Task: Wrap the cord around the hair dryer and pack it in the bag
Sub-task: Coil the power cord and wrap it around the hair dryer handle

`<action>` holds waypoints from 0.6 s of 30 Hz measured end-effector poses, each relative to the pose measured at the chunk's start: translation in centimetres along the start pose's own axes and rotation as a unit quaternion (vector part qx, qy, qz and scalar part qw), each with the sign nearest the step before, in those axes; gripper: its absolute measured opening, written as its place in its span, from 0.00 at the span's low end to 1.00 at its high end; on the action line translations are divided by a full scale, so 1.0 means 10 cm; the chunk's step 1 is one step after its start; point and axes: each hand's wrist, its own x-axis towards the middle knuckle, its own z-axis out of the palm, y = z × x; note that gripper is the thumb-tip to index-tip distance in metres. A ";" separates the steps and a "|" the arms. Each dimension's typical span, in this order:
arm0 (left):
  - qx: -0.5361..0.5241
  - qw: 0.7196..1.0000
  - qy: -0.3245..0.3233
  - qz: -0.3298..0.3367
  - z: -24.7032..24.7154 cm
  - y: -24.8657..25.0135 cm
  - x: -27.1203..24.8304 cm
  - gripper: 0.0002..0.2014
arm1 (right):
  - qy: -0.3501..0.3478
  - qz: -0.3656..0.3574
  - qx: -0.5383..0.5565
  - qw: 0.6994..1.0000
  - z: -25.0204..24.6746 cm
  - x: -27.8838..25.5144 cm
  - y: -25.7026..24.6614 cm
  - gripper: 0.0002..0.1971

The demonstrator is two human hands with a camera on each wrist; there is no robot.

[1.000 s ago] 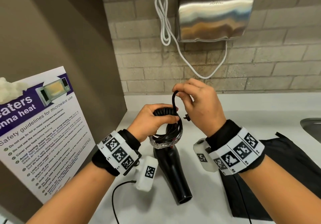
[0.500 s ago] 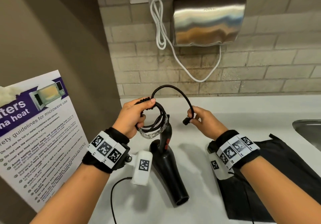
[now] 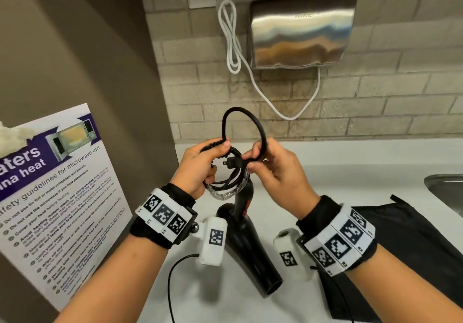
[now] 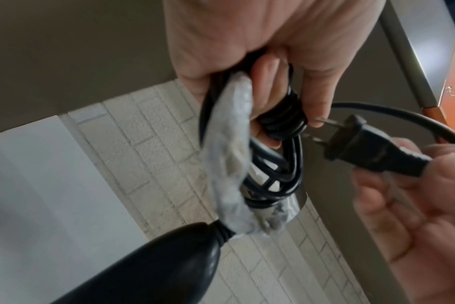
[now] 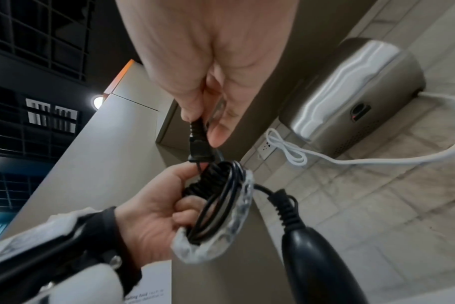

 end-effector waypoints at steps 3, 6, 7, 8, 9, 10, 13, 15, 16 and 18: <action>-0.008 1.000 -0.014 -0.010 0.02 0.00 -0.03 0.13 | -0.019 -0.019 -0.118 0.993 0.06 0.01 0.11 0.10; -0.004 0.999 -0.041 -0.016 0.06 -0.03 -0.08 0.11 | -0.003 -0.074 -0.189 0.979 0.11 0.02 0.21 0.07; -0.004 0.999 -0.047 -0.016 0.07 -0.03 -0.09 0.11 | 0.014 -0.073 -0.187 0.980 0.13 0.02 0.23 0.08; -0.004 0.998 -0.053 -0.017 0.07 -0.04 -0.10 0.11 | 0.038 -0.056 -0.178 0.982 0.15 0.04 0.25 0.11; -0.004 0.998 -0.058 -0.018 0.07 -0.05 -0.10 0.12 | 0.061 -0.031 -0.169 0.983 0.16 0.05 0.25 0.15; -0.003 0.998 -0.066 -0.018 0.07 -0.05 -0.10 0.13 | 0.069 -0.005 -0.152 0.986 0.17 0.08 0.25 0.19; -0.007 0.994 -0.110 -0.003 0.06 -0.07 -0.13 0.13 | -0.011 0.057 -0.019 0.998 0.19 0.16 0.20 0.27; 0.000 0.990 -0.136 0.022 0.05 -0.07 -0.14 0.14 | -0.060 0.093 -0.012 0.994 0.21 0.20 0.22 0.32; 0.006 0.989 -0.145 0.034 0.05 -0.07 -0.14 0.15 | -0.072 0.105 -0.040 0.991 0.21 0.21 0.24 0.33; 0.017 0.988 -0.148 0.047 0.02 -0.06 -0.12 0.20 | -0.092 0.108 -0.128 0.982 0.20 0.21 0.23 0.34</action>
